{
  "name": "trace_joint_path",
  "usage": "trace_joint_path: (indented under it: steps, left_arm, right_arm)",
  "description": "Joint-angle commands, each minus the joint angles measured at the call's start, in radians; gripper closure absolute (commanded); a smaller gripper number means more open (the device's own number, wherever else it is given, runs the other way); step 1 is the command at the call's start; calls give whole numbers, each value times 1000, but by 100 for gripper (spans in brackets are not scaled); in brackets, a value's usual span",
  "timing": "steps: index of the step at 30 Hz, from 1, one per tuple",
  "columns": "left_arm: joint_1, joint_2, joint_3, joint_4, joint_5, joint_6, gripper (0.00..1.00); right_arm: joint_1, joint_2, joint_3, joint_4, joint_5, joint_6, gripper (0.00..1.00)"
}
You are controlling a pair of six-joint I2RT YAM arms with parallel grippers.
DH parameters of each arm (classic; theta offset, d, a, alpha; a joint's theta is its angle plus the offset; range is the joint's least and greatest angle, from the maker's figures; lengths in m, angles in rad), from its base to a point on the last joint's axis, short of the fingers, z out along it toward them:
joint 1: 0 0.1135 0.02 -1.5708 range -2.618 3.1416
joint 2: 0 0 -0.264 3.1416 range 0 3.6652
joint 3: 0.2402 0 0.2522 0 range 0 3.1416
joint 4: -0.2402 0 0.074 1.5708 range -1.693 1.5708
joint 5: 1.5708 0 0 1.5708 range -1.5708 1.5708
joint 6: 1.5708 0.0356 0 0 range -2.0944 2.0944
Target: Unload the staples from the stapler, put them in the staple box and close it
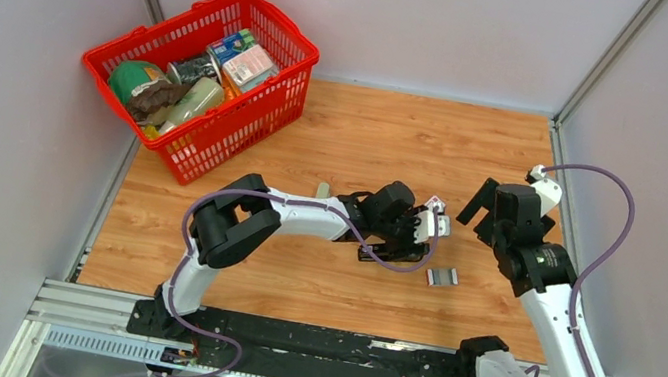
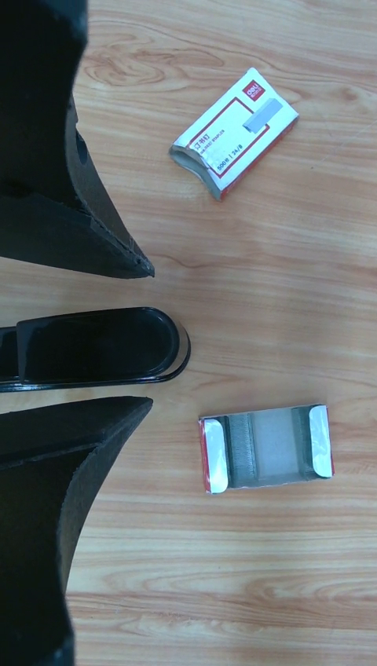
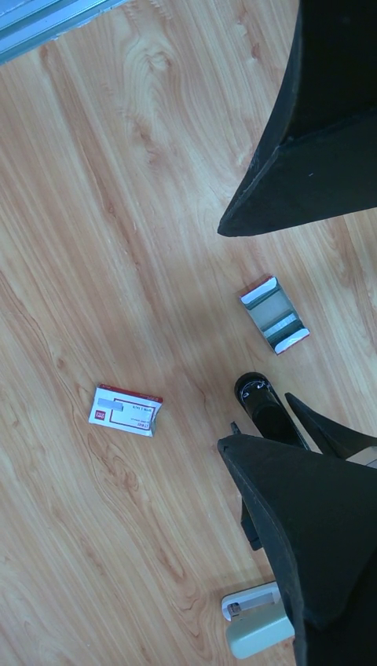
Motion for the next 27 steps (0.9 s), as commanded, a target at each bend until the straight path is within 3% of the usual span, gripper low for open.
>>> trace_joint_path:
  steps: [1,8,10,13,15,21,27]
  left_arm:
    - [-3,9,32,-1,9,28,36]
    - [-1,16,34,-13,-3,28,39]
    - [-1,19,34,-13,-2,28,45]
    - [-1,26,35,-22,2,29,58]
    - [0,30,40,-28,2,29,61]
    - [2,27,41,-44,3,31,100]
    - [4,-23,52,-76,-79,22,100]
  right_arm:
    - [-2,-11,-3,32,-10,8,0]
    - [-2,-14,-8,32,-14,12,0]
    - [0,-17,-8,30,-13,14,0]
    - [0,-17,-8,30,-16,15,0]
    - [-2,-19,-6,29,-16,15,0]
    - [-2,-24,-6,26,-17,18,0]
    - [0,-27,11,29,-7,5,0]
